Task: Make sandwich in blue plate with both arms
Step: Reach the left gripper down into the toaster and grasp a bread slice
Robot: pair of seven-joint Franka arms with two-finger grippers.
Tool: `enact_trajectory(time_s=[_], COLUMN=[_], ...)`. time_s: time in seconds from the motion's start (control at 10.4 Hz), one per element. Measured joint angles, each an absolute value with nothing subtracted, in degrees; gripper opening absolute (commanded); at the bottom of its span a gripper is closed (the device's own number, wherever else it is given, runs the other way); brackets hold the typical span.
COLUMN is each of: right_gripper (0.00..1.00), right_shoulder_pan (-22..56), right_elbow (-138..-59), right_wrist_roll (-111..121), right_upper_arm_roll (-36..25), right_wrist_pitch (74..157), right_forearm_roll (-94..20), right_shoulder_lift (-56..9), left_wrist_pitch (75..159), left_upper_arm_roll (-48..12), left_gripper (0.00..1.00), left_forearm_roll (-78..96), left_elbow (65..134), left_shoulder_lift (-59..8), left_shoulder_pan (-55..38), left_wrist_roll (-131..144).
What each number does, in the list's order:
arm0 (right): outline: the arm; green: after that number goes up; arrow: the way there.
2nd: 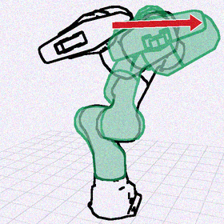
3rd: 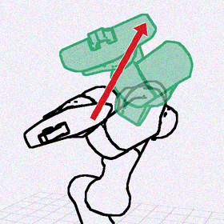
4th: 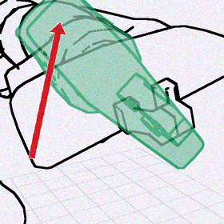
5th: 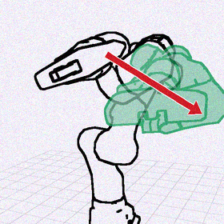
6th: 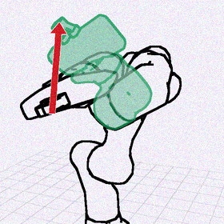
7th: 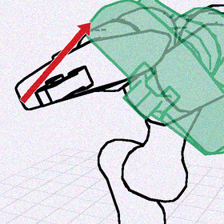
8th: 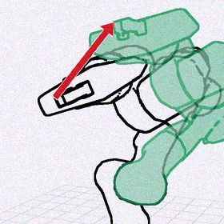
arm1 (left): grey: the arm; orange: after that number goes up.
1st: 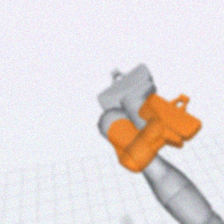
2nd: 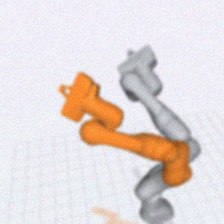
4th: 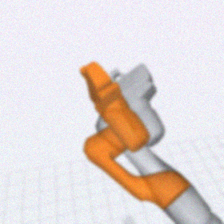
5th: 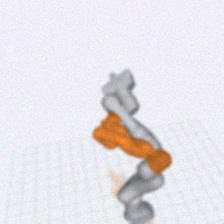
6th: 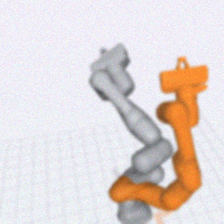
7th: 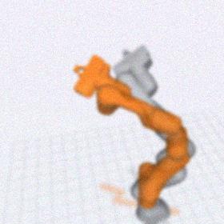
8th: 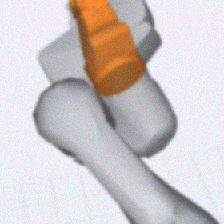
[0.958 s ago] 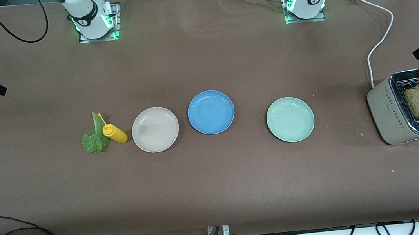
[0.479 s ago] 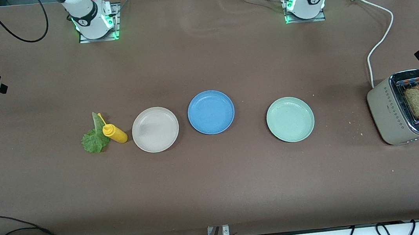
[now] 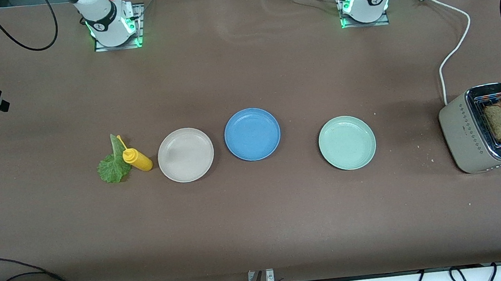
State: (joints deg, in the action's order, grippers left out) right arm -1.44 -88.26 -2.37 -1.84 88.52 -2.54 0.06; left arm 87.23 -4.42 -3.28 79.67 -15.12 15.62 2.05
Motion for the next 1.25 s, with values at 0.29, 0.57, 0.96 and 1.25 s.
enact_trajectory(time_s=[0.29,0.57,0.96,1.25], right_gripper=[1.00,1.00,1.00,1.00], right_shoulder_pan=[-1.4,-1.4,-1.4,-1.4], right_elbow=[-88.3,-88.3,-88.3,-88.3], right_wrist_roll=[-2.4,-2.4,-2.4,-2.4], right_upper_arm_roll=[-1.8,-1.8,-1.8,-1.7], right_wrist_pitch=[88.5,88.5,88.3,88.0], right_forearm_roll=[-2.5,-2.5,-2.5,-2.5], right_shoulder_lift=[0.0,0.0,0.0,0.0], left_wrist_pitch=[91.2,95.0,97.3,99.2], left_upper_arm_roll=[-4.4,-4.6,-4.6,-4.6], left_gripper=[1.00,1.00,1.00,1.00], left_forearm_roll=[-3.6,-4.1,-5.8,-6.6], left_elbow=[79.6,79.6,79.6,79.6], left_shoulder_lift=[-20.4,-23.8,-27.4,-29.2], left_shoulder_pan=[18.6,18.7,18.7,18.7], left_wrist_roll=[-0.6,-0.8,-1.4,-1.7])
